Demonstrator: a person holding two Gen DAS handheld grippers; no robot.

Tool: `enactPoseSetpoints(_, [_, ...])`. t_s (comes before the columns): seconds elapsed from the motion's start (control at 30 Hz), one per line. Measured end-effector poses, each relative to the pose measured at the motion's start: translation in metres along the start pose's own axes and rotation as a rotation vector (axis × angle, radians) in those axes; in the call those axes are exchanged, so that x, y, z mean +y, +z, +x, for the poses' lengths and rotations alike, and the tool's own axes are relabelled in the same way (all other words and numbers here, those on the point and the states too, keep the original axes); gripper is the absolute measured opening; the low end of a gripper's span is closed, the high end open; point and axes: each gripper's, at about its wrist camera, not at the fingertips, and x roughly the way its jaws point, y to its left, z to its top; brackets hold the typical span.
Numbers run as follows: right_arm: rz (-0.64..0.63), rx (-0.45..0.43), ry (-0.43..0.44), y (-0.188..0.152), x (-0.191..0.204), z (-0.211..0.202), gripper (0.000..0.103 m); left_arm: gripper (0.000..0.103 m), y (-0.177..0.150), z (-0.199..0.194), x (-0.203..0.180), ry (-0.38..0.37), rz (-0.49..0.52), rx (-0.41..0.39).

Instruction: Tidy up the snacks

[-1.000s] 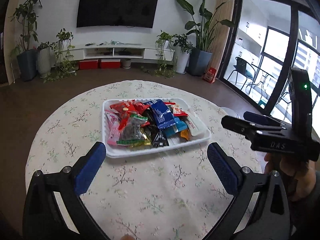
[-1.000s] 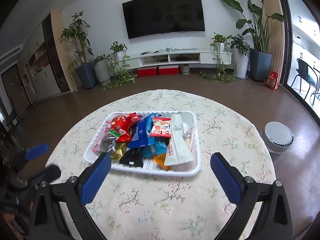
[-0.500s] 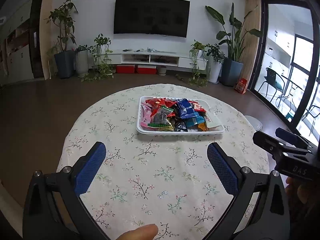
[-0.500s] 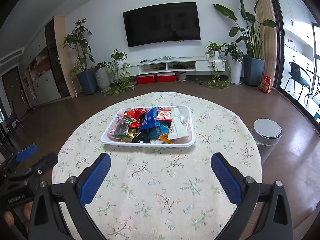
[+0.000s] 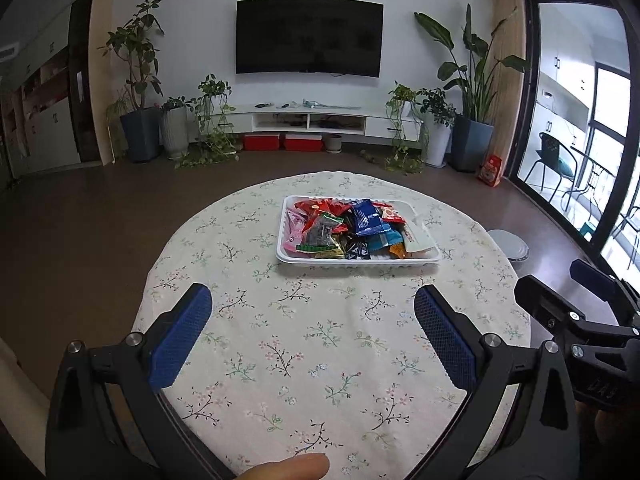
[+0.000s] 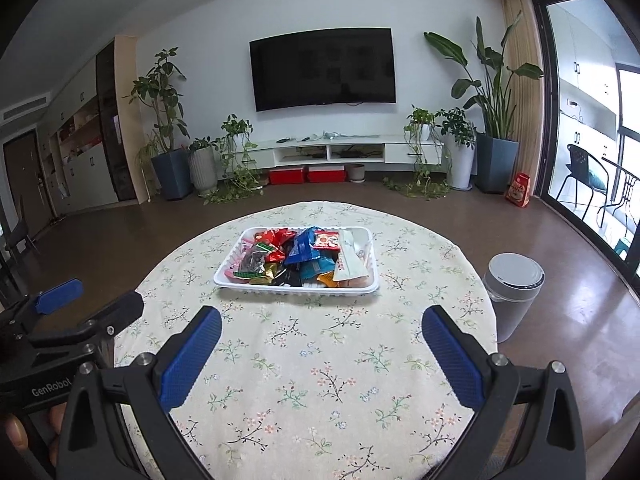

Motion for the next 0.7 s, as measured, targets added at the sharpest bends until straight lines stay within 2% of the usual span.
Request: enactPoseSetpoints(0.7, [-0.030, 0.020, -0.065, -0.003, 0.008, -0.011, 0.103, 0.103, -0.011, 0.008, 0.002, -0.018, -0.016, 0.064])
